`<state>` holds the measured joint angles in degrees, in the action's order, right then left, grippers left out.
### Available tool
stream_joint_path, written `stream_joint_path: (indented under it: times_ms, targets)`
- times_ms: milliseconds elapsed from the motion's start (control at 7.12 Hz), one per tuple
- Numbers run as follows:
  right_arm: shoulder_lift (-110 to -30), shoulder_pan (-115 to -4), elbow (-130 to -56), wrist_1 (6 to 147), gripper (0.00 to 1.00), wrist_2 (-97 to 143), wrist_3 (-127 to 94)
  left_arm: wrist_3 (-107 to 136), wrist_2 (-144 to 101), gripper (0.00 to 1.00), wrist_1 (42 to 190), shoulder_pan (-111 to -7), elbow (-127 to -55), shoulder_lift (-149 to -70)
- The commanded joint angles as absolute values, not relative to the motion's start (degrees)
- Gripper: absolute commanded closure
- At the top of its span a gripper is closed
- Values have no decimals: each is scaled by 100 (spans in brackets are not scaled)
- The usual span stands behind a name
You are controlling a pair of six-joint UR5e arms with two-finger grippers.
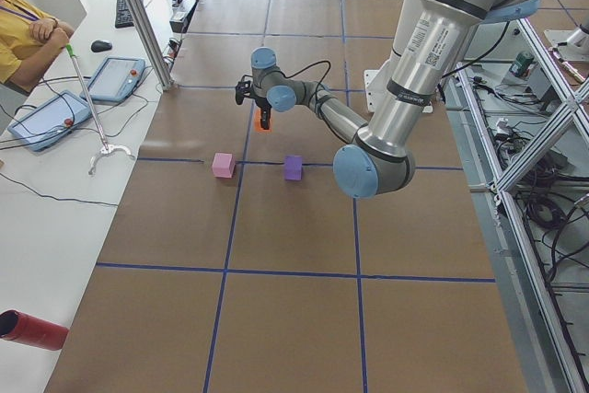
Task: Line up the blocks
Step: 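Carry the orange cube with the left gripper between the pink and purple cubes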
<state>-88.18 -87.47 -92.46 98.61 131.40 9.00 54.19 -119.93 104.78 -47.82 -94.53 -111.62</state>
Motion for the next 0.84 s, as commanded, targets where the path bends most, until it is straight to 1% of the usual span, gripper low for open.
stream_joint_path:
  times_ms: [0,281,702]
  targets:
    - [-8815,-8745,-9246,9861,0,13140,896,4723,-12015,100,10424,-5280,-9457,-10453]
    - [-8816,-8754,-9246,9861,0,13140,896,4737,-12050,100,10529,-5239,-9099,-10458]
    - [-8815,-8745,-9246,9861,0,13140,896,4825,-12320,100,10529,-5212,-9097,-10652]
